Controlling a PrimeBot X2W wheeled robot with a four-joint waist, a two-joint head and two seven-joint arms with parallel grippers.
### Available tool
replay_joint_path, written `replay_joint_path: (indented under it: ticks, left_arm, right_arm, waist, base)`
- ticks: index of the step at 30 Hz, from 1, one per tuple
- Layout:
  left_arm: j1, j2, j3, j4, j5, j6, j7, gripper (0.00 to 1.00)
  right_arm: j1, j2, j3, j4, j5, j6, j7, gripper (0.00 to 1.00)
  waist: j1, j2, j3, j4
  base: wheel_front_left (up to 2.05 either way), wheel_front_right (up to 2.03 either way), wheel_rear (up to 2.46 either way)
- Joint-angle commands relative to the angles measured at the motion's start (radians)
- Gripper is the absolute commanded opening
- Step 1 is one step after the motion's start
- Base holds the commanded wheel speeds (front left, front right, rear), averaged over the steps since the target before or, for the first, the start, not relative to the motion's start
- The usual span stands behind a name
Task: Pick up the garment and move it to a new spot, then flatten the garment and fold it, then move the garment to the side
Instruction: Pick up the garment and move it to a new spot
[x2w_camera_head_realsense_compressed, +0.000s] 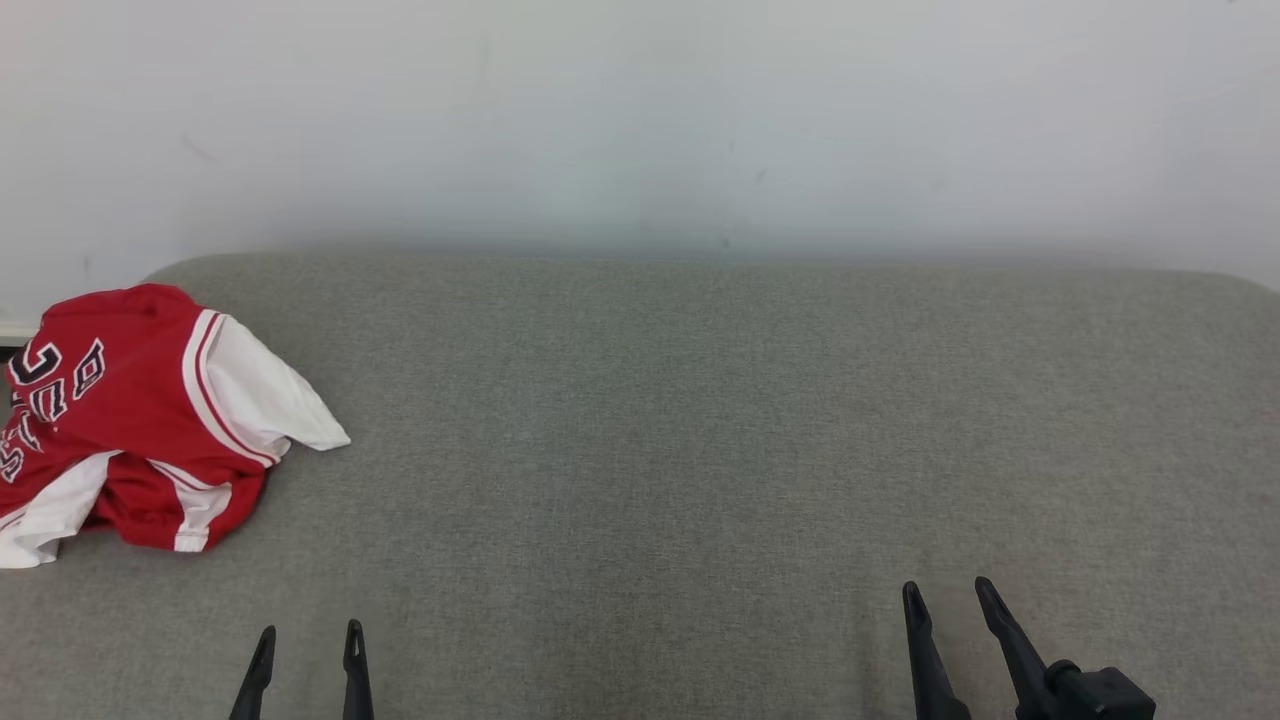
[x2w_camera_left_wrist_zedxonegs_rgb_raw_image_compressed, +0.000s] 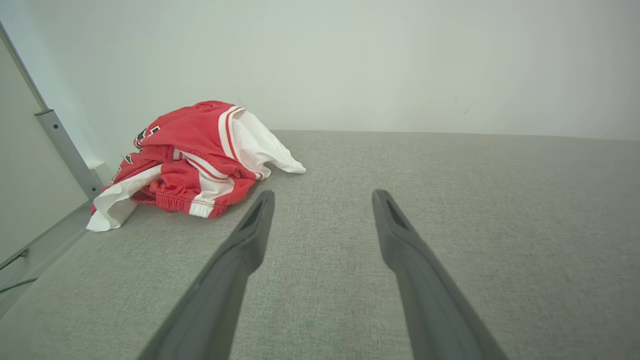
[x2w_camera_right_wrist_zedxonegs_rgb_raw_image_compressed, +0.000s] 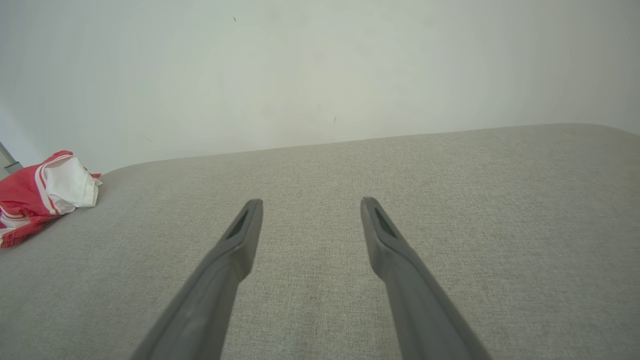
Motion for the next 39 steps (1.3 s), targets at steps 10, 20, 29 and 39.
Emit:
replay_joint_path:
  ticks: [10, 20, 29, 39]
  left_arm:
    - [0.002, -0.001, 0.006, 0.019, 0.014, 0.02, -0.004, 1.0]
    - [0.019, -0.001, 0.002, 0.03, 0.016, 0.029, -0.004, 1.0]
    - [0.024, -0.001, 0.014, 0.038, 0.023, 0.035, -0.004, 1.0]
    - [0.037, -0.001, 0.031, 0.018, 0.001, 0.057, -0.004, 1.0]
  right_arm:
    - [0.019, 0.0, 0.005, 0.012, -0.003, -0.002, -0.001, 1.0]
    - [0.031, 0.0, 0.007, 0.019, -0.012, -0.002, -0.001, 1.0]
    - [0.041, 0.0, 0.014, 0.021, -0.008, -0.002, -0.001, 1.0]
    - [0.021, 0.0, 0.035, 0.026, -0.015, -0.002, -0.001, 1.0]
  waist:
    - [0.0, -0.0001, -0.009, 0.12]
    - [0.0, -0.0001, -0.025, 0.247]
    - [0.0, -0.0001, -0.039, 0.347]
    - [0.0, -0.0001, -0.027, 0.39]
  base:
    - [0.0, 0.0, 0.0]
    - [0.0, 0.0, 0.0]
    - [0.0, 0.0, 0.0]
    - [0.0, 0.0, 0.0]
